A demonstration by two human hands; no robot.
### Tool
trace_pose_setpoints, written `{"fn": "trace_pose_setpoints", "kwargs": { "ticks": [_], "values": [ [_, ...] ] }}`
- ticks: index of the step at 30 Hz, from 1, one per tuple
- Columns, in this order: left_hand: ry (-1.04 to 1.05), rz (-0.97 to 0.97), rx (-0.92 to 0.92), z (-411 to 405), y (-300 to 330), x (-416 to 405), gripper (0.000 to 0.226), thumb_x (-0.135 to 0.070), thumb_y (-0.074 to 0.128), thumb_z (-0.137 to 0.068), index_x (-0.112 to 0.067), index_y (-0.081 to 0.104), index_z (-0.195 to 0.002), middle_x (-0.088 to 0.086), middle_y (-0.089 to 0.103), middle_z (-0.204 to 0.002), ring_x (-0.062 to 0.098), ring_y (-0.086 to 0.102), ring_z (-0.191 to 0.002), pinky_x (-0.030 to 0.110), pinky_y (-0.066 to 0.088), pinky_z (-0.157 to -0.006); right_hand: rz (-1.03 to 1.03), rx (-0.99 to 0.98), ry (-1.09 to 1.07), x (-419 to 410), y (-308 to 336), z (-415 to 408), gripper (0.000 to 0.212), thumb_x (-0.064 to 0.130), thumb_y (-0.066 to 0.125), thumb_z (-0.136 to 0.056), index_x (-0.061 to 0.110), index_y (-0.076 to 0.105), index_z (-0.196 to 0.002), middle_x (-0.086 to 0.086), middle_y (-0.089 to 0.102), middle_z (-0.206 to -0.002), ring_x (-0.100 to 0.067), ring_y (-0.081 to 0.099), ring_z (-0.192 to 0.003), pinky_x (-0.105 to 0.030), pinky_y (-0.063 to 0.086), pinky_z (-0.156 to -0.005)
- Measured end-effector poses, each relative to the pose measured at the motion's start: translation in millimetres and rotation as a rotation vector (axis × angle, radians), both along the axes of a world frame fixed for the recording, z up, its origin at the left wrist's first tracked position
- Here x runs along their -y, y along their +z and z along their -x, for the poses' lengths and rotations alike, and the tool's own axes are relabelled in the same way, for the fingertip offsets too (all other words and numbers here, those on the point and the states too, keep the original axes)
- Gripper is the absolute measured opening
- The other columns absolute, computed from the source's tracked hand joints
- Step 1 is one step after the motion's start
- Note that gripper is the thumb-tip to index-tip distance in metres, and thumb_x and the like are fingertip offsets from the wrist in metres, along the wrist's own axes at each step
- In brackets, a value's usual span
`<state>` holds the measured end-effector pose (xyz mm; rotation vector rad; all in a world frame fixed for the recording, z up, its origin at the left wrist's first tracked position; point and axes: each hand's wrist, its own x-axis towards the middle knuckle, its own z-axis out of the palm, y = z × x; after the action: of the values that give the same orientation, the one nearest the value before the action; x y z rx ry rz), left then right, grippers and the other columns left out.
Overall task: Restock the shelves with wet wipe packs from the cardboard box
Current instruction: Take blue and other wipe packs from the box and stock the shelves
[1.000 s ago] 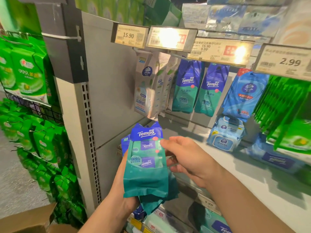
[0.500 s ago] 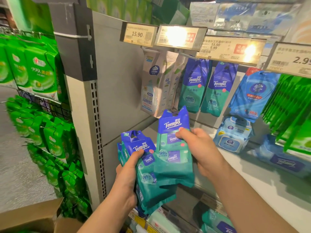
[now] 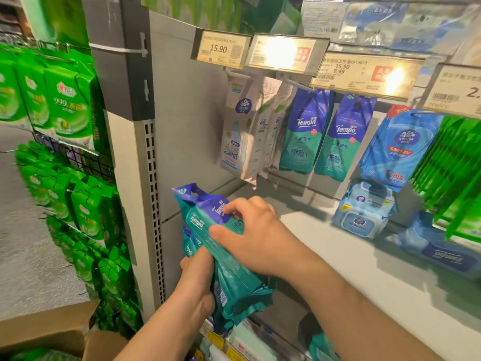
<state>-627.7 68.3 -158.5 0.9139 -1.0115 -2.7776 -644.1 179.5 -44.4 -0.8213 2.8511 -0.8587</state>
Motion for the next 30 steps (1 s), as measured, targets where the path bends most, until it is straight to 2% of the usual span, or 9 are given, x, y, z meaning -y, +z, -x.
{"fn": "trace_pose_setpoints", "kwargs": {
  "ticks": [3, 6, 9, 12, 16, 20, 23, 26, 30],
  "values": [
    [-0.023, -0.049, -0.011, 3, -18, 4, 0.125, -0.043, 0.104, -0.038, -0.028, 0.046, -0.147, 0.022, 0.067, -0.129, 0.049, 0.071, -0.103, 0.071, 0.053, -0.087, 0.149, 0.064, 0.027, -13, -12, 11, 0.031, 0.038, 0.061, -0.097, 0.043, 0.063, -0.127, 0.010, 0.048, -0.119, -0.008, 0.048, -0.122, -0.028, 0.039, -0.111],
    [-0.042, -0.051, -0.029, -2, -20, 2, 0.116, -0.045, 0.102, -0.048, -0.022, 0.047, -0.147, 0.021, 0.063, -0.137, 0.049, 0.068, -0.113, 0.072, 0.051, -0.092, 0.172, 0.183, -0.066, -26, -16, 19, 0.050, 0.058, 0.071, -0.087, 0.039, 0.057, -0.131, 0.011, 0.056, -0.119, 0.002, 0.061, -0.104, -0.020, 0.051, -0.083],
    [-0.077, -0.030, -0.056, -6, -3, -2, 0.114, -0.047, 0.102, -0.045, -0.014, 0.054, -0.142, 0.021, 0.067, -0.132, 0.047, 0.069, -0.112, 0.070, 0.052, -0.094, 0.099, 0.335, -0.145, -35, -17, 24, 0.061, 0.075, 0.066, -0.079, 0.024, 0.066, -0.111, 0.010, 0.073, -0.094, -0.003, 0.071, -0.077, -0.024, 0.058, -0.062],
    [-0.112, 0.001, -0.104, -10, 11, -5, 0.102, -0.048, 0.099, -0.049, -0.012, 0.062, -0.137, 0.022, 0.069, -0.128, 0.048, 0.068, -0.112, 0.067, 0.051, -0.099, 0.160, 0.517, -0.134, -43, -19, 28, 0.070, 0.080, 0.064, -0.076, 0.015, 0.075, -0.099, -0.001, 0.079, -0.088, -0.020, 0.077, -0.079, -0.040, 0.064, -0.072],
    [-0.215, 0.016, -0.152, -17, 33, -9, 0.049, -0.044, 0.070, -0.086, -0.012, 0.073, -0.124, 0.020, 0.073, -0.121, 0.044, 0.071, -0.109, 0.058, 0.052, -0.100, 0.331, 0.697, -0.146, -58, -17, 34, 0.068, 0.069, 0.074, -0.075, 0.009, 0.078, -0.108, -0.011, 0.079, -0.101, -0.032, 0.075, -0.099, -0.051, 0.058, -0.096],
    [-0.298, 0.029, -0.183, -19, 51, -11, 0.046, -0.042, 0.064, -0.088, -0.012, 0.074, -0.122, 0.019, 0.074, -0.120, 0.041, 0.071, -0.109, 0.055, 0.052, -0.100, 0.525, 0.843, -0.137, -72, -18, 36, 0.072, 0.059, 0.086, -0.068, 0.008, 0.075, -0.118, -0.018, 0.074, -0.118, -0.043, 0.063, -0.122, -0.066, 0.040, -0.111],
    [-0.271, 0.062, -0.184, -16, 60, -11, 0.047, -0.042, 0.068, -0.081, -0.014, 0.075, -0.118, 0.018, 0.076, -0.115, 0.039, 0.073, -0.104, 0.052, 0.056, -0.095, 0.722, 0.936, -0.143, -84, -21, 35, 0.073, 0.046, 0.089, -0.065, 0.007, 0.072, -0.124, -0.019, 0.071, -0.125, -0.042, 0.057, -0.130, -0.062, 0.036, -0.116],
    [-0.255, 0.091, -0.169, -15, 65, -12, 0.039, -0.040, 0.069, -0.085, -0.015, 0.074, -0.114, 0.017, 0.078, -0.107, 0.035, 0.077, -0.086, 0.047, 0.062, -0.080, 0.895, 0.840, -0.163, -94, -23, 30, 0.061, 0.041, 0.078, -0.073, 0.000, 0.073, -0.118, -0.024, 0.072, -0.119, -0.044, 0.063, -0.120, -0.061, 0.044, -0.110],
    [-0.231, 0.090, -0.138, -13, 65, -14, 0.042, -0.038, 0.071, -0.086, -0.012, 0.072, -0.119, 0.017, 0.078, -0.105, 0.034, 0.076, -0.079, 0.045, 0.064, -0.068, 1.031, 0.375, -0.266, -109, -16, 18, 0.051, 0.044, 0.073, -0.072, 0.002, 0.076, -0.100, -0.019, 0.078, -0.096, -0.032, 0.074, -0.084, -0.048, 0.060, -0.080]
  ]
}}
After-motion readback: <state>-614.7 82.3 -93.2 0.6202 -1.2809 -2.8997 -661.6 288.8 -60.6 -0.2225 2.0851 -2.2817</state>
